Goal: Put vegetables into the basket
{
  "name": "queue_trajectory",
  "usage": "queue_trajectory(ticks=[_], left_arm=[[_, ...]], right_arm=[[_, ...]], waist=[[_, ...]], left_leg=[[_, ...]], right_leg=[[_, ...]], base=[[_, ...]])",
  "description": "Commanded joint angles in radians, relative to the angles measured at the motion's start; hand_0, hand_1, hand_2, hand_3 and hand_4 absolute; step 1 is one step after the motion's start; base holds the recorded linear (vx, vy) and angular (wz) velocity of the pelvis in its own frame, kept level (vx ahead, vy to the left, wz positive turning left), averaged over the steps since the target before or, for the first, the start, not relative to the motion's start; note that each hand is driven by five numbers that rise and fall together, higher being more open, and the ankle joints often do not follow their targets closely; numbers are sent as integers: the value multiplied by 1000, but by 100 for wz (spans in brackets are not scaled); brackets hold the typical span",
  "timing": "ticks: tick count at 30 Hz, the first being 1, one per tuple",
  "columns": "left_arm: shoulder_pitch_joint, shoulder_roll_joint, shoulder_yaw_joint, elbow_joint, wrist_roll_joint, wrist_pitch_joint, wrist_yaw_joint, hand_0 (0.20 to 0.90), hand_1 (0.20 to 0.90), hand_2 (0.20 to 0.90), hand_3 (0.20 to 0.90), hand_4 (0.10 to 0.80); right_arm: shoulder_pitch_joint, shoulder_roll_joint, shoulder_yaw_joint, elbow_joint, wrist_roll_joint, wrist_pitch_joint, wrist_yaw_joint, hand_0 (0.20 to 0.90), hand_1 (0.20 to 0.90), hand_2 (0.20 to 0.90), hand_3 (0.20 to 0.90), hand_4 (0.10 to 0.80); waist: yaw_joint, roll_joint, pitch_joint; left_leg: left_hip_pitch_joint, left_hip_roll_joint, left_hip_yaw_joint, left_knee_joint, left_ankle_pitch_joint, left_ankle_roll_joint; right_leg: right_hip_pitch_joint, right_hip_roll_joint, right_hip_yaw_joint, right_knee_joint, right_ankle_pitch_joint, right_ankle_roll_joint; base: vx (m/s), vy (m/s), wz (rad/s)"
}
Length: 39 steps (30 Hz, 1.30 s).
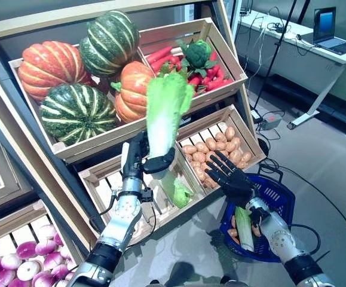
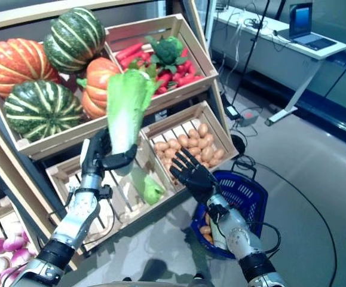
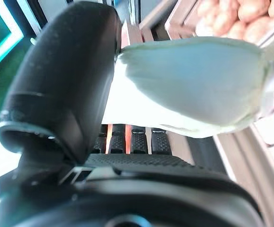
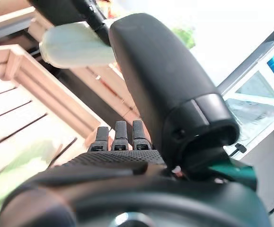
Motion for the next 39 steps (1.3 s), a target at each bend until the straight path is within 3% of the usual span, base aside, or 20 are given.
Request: queue_trajectory(ticks=[1,4,17,39], left_arm=[[-145,85,-15,-124,114,-201,-21,300,300,300,300,400],[-163,106,-27,-171,132,-232,-62,300,300,300,300,400],[-199,135,-67,-186,84,-235,-166,300,300,300,300,400],[-217,152,-94,-133,105,-205,-199,300,300,300,300,400]], right_arm=[[-126,18,-34,-97,96,-30,77,900,900,900,900,800],[-134,22,-29,-106,143,-46,113,900,900,900,900,800],[-184,36,-33,-112,164,-82,151,900,900,900,900,800],[-354,-33,-68,-272,162,-148,160,900,900,900,900,800]], waist=[[3,-42,-61],[4,-41,-66],[1,-33,-81],[4,-40,-85]], left_leg=[[-33,-19,-22,-22,-2,9],[-31,-21,-22,-28,-7,12],[-14,-28,-21,-28,-25,17],[-12,-38,-35,-28,-35,22]], right_leg=[[37,-39,-22,0,-8,-8],[37,-36,-20,-5,-8,-6],[49,-36,-2,-10,-13,-3],[51,-41,15,-8,-21,0]], base=[[22,0,5],[7,0,1],[9,2,0],[0,0,0]])
